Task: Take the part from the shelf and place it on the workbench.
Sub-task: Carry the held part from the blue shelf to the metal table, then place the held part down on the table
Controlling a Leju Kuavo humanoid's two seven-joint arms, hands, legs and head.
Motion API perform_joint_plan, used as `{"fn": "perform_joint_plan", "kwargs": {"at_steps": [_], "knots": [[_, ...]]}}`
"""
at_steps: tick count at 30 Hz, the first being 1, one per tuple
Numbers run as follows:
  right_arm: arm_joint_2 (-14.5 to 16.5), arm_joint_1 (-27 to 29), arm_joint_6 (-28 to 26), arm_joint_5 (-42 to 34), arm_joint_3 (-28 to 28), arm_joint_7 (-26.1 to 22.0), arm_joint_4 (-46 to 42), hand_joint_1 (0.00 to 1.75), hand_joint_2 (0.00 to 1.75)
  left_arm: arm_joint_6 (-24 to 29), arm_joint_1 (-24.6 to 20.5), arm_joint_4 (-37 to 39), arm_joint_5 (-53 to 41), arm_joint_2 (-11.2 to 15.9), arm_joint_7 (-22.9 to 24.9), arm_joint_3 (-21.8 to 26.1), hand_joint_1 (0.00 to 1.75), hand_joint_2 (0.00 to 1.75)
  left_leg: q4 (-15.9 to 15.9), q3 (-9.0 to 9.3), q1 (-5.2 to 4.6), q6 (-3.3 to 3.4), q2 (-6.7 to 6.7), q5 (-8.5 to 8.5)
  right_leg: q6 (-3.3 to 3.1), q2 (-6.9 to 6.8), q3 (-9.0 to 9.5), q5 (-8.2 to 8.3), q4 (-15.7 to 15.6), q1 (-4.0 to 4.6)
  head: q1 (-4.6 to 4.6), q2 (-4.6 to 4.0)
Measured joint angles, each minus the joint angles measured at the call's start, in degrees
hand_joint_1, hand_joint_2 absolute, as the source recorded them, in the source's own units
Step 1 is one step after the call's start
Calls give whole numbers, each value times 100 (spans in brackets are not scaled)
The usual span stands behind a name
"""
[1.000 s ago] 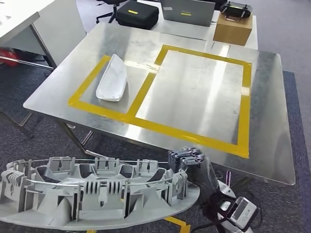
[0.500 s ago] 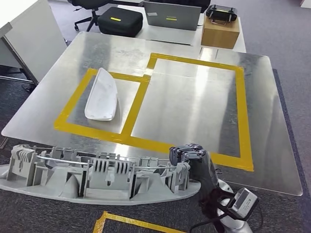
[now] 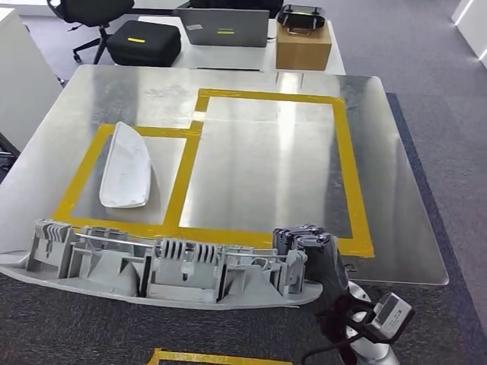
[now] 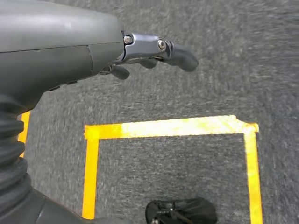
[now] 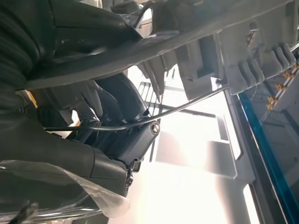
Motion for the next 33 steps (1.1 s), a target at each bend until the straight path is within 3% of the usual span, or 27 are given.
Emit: {"fn": "perform_joint_plan", "kwargs": {"at_steps": [1,3,5,6,7,9,11,16,22,25,33], "knots": [[10,-2,1,-1,-4,2,-1,175,175,1,2,1,1,4,0,-2,0,175,153,-49,8,-32,-123,-106,-11,78,25,28,-43,-36,-12,0],[36,-7,1,-4,-10,5,-1,175,175,-1,12,3,2,7,0,-2,0,175,771,-328,45,-93,-406,-421,-29,227,47,53,-75,-78,-32,0],[51,0,3,-1,-14,16,3,175,175,-10,16,4,5,9,0,-1,0,175,1369,-640,76,-138,-483,-607,-32,378,47,53,-71,-93,-33,0],[52,5,4,4,-15,27,5,175,175,-17,15,5,7,11,0,-1,0,175,1420,-690,90,-155,-485,-543,-27,444,51,50,-64,-98,-31,0],[53,8,4,8,-16,39,7,175,175,-27,14,5,9,13,0,-2,0,175,1243,-632,103,-166,-486,-366,-17,502,57,43,-52,-106,-31,0],[58,10,2,15,-17,61,8,175,175,-40,11,5,9,17,0,-5,0,175,519,-332,127,-181,-511,52,29,581,65,12,-15,-116,-32,0],[65,5,-22,48,-18,84,8,175,175,-45,6,7,11,15,0,-9,0,175,7,-134,138,-152,-560,213,91,626,37,-25,34,-102,-23,0],[68,-5,-236,332,-10,179,32,175,175,-47,2,7,14,4,0,-18,0,175,-95,-133,119,-79,-606,218,39,606,19,-27,26,-88,11,0],[81,-141,-747,1040,107,444,123,175,175,-51,-10,14,-16,7,-49,-39,0,175,-90,-133,101,-39,-609,206,149,599,37,-16,-19,-107,8,0],[81,-393,-1219,1776,314,806,254,175,175,-21,-46,115,-96,30,-137,-55,0,175,-90,-132,99,-32,-609,208,182,598,34,-13,-21,-111,6,0],[88,-1505,-2519,3407,859,2082,1154,175,175,338,-214,969,-175,198,-245,-158,0,175,-96,-130,104,-33,-609,224,186,588,18,-11,7,-102,4,0]]}}
